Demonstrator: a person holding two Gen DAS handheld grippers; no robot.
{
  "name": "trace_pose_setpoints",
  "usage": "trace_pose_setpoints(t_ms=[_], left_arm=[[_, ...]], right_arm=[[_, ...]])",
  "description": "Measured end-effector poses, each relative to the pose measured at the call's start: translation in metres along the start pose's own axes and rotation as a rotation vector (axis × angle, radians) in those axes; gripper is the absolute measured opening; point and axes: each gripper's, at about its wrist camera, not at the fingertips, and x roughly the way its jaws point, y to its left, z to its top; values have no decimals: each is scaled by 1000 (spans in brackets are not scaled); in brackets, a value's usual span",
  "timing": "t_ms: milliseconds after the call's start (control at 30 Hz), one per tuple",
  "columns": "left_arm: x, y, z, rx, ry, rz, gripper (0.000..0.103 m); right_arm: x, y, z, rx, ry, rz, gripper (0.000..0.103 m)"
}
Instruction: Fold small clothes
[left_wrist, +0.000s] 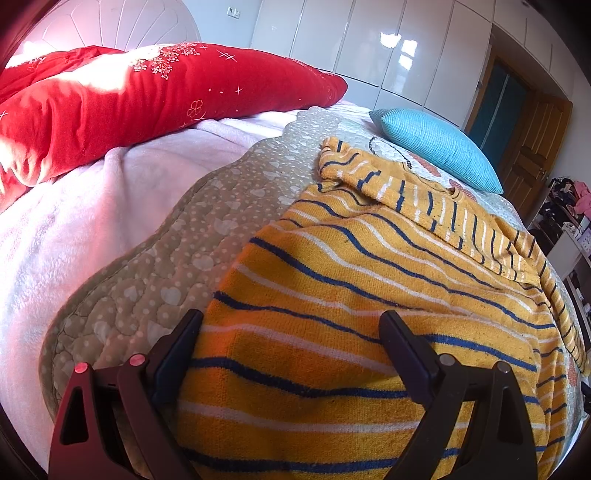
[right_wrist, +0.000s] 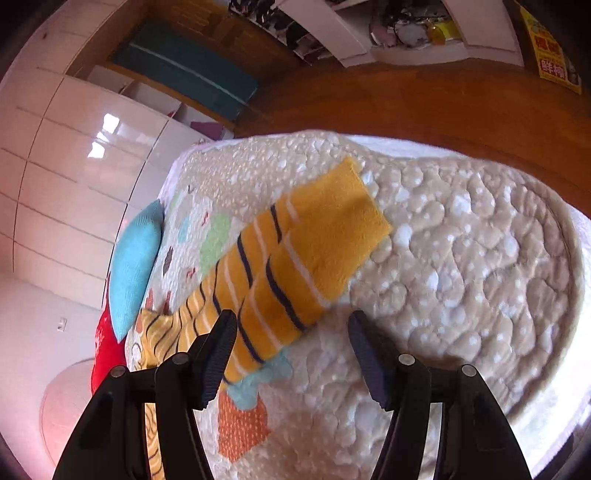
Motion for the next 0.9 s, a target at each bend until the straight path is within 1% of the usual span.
trace_pose_setpoints(t_ms=[33,67,100,133,167,200,300,333,400,433,467,500,567,600,667,700,733,767,800,833,900], left_arm=[[-1,1,0,-2,-2,-3,94],[-1,1,0,-4,-4,-6,94],[-1,2,0,-5,-5,-8,94],[-2,2,0,-5,-6,-10,94],[-2,3,0,-6,-7,-12,94],[-2,3,0,-7,-7,-14,94],[-2,3,-1,-5,-1,-9,94],[-3,2,0,-2,3,-6,94],[-4,1,1,4,13,-8,94],[-5,0,2,6,16,-22,94],[-8,1,4,5,15,-47,94],[-11,1,5,-3,9,-73,94],[-16,3,6,-31,-4,-107,94],[-19,4,7,-41,-8,-117,94],[-21,4,7,-38,-10,-128,94],[-23,4,7,-33,-10,-126,94],[-23,4,7,-31,-10,-126,94],[-24,5,6,-30,-8,-130,94],[-24,5,6,-33,-4,-136,94],[-24,6,6,-38,-1,-142,94],[-24,8,6,-49,3,-150,94]], right_arm=[[4,1,4,9,-18,12,67],[8,2,9,25,-15,23,60],[11,2,14,50,-7,45,21],[15,3,18,74,15,78,7],[14,6,22,81,19,71,7],[8,12,26,62,-4,44,7],[-19,37,45,-15,-104,-31,7],[-29,45,52,-32,-145,-63,3],[-50,64,66,-87,-233,-163,1],[-57,78,71,-124,-259,-199,2],[-62,91,74,-159,-268,-201,2],[-65,106,73,-193,-260,-179,2],[-61,142,63,-285,-221,-125,2],[-56,158,57,-326,-187,-107,2],[-39,178,46,-348,-142,-112,2],[-33,179,42,-337,-118,-98,9],[-27,175,36,-321,-94,-84,30],[-21,168,32,-306,-79,-87,43],[-17,158,27,-292,-73,-99,62],[-14,147,23,-278,-76,-109,64],[-7,124,21,-238,-55,-130,64]])
